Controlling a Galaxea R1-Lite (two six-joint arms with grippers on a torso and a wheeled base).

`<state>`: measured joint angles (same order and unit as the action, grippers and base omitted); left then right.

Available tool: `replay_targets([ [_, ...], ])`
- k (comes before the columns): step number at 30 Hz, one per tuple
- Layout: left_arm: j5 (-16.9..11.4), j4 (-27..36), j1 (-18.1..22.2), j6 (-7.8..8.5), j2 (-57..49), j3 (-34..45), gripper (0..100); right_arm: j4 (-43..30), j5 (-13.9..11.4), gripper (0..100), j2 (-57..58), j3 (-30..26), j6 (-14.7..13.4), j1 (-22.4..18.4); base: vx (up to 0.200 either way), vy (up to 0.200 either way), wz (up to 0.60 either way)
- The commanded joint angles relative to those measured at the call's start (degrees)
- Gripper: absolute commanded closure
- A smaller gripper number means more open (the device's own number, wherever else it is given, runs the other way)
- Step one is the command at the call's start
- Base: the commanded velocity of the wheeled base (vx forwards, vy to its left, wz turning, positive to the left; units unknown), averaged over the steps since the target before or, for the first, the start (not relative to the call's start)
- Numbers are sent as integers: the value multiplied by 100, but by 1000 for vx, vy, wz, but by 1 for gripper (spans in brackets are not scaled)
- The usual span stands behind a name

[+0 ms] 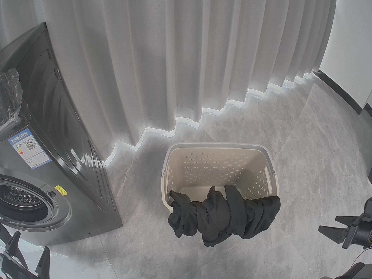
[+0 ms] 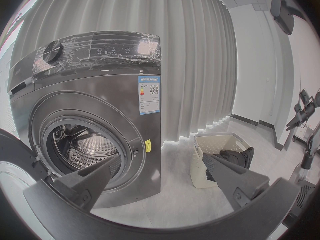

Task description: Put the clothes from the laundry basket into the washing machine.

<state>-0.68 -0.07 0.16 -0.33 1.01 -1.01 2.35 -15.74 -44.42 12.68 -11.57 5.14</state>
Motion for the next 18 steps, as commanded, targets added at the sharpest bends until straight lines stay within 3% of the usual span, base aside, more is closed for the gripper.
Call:
replay_targets([
  [1, -2, -1, 2, -2, -84, 101, 0, 978, -87, 0, -2229, -64, -241, 382, 0, 0, 0],
  [10, -2, -1, 2, -2, -84, 101, 0, 2357, -79, 0, -4013, -2, -557, 1226, 0, 0, 0],
  [15, -2, -1, 2, -2, -84, 101, 0, 3412, -26, 0, -4918, 24, -935, 1437, 0, 0, 0],
  [18, -2, -1, 2, -2, -84, 101, 0, 3720, -17, 0, -5208, 33, -996, 1454, 0, 0, 0],
])
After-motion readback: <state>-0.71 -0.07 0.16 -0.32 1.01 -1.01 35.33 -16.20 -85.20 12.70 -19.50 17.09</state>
